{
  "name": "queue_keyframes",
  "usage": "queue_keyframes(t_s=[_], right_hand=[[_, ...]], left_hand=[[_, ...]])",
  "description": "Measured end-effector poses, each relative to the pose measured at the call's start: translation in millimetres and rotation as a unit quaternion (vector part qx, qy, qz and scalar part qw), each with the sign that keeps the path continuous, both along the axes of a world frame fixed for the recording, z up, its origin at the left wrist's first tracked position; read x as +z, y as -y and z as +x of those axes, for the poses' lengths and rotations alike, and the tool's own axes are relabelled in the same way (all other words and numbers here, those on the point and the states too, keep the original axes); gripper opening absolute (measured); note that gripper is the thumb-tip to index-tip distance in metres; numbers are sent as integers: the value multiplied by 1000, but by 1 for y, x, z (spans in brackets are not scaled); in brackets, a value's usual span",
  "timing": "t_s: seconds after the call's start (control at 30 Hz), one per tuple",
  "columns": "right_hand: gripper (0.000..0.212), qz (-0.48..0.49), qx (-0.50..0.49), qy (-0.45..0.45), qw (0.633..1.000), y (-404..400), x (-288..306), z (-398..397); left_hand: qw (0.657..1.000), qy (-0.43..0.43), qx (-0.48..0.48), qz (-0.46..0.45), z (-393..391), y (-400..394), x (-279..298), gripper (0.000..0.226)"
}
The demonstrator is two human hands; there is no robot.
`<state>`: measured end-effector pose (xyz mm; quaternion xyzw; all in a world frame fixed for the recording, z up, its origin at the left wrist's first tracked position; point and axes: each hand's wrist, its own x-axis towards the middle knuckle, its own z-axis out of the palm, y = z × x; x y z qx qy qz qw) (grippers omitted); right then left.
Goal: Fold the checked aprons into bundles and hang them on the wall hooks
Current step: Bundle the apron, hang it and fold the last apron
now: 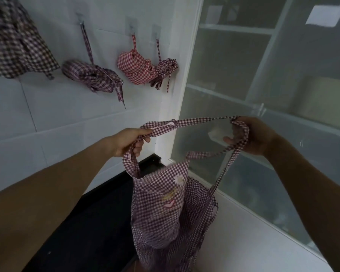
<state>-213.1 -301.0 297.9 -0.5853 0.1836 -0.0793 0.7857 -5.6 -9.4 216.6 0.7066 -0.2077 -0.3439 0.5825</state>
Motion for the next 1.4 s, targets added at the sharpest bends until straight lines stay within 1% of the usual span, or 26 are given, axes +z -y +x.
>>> queue_keyframes(t_s=[0.07,0.1,0.13,0.2,0.3,0.33,0.4,0.43,0.47,0.5,0.53,0.57,0.63,0.7,0.73,0.77,0.8,0.83,0.87,0.97,1.03,1.07,1.17,1.2,1.3,1.4], right_hand=[[9,-29,28,-16,999,-6,5,-4],[16,-51,43,-26,997,-11,7,-5],[22,-72,52,-32,996,-5,5,-1],[22,-108,56,-44,992,-4,3,3],[39,-111,43,-68,990,8,-7,10],[35,-107,39,-76,991,10,-9,13],[17,-101,57,-105,988,18,-14,18],[17,-93,75,-118,986,20,-16,18],[30,-102,98,-137,980,26,-20,19],[45,-141,124,-165,968,33,-24,19],[50,-209,141,-202,946,40,-28,19],[42,-287,131,-231,920,46,-33,19],[17,-389,24,-212,896,54,-50,22],[12,-417,-94,-147,892,57,-69,25],[10,-393,-105,-129,904,58,-80,27],[14,-331,-81,-129,931,58,-92,27],[26,-241,-37,-146,959,55,-106,28],[39,-175,19,-168,970,48,-118,27],[45,-143,89,-199,965,38,-126,28],[35,-218,259,-273,900,-5,-145,33],[52,-214,312,-273,885,-29,-156,40],[57,-191,320,-267,889,-37,-163,44],[33,-156,261,-244,921,-69,-174,52],[31,-145,247,-237,928,-77,-178,54],[32,-51,212,-201,955,-97,-176,59],[29,12,115,-165,979,-104,-182,67]], left_hand=[[987,126,43,87,8,4,-4,40],[974,174,51,133,11,5,-6,38],[965,194,52,170,13,5,-7,36],[970,140,33,196,13,1,-4,34],[992,-16,-49,114,4,-4,7,39],[995,-43,-65,67,2,-4,10,41],[995,-75,-63,-36,-3,-2,17,40],[990,-94,-59,-88,-6,0,23,36],[982,-112,-60,-137,-10,2,29,31],[973,-126,-66,-181,-12,3,35,26],[963,-139,-77,-220,-14,5,42,27],[954,-146,-92,-245,-15,7,49,31],[954,-128,-126,-240,-20,14,62,35],[968,-74,-145,-191,-29,23,74,34],[973,-48,-148,-172,-35,29,78,34],[975,-30,-147,-162,-41,34,82,34],[976,-23,-145,-160,-46,40,84,34],[976,-22,-143,-162,-51,45,85,32],[975,-24,-143,-166,-55,50,87,29],[970,-50,-151,-185,-64,59,90,20],[969,-57,-149,-188,-68,64,93,21],[970,-54,-145,-187,-70,66,94,21],[972,-53,-130,-187,-72,68,96,25],[973,-52,-126,-187,-72,67,97,27],[974,-61,-103,-191,-67,62,96,30],[976,-72,-82,-190,-63,55,92,30]])
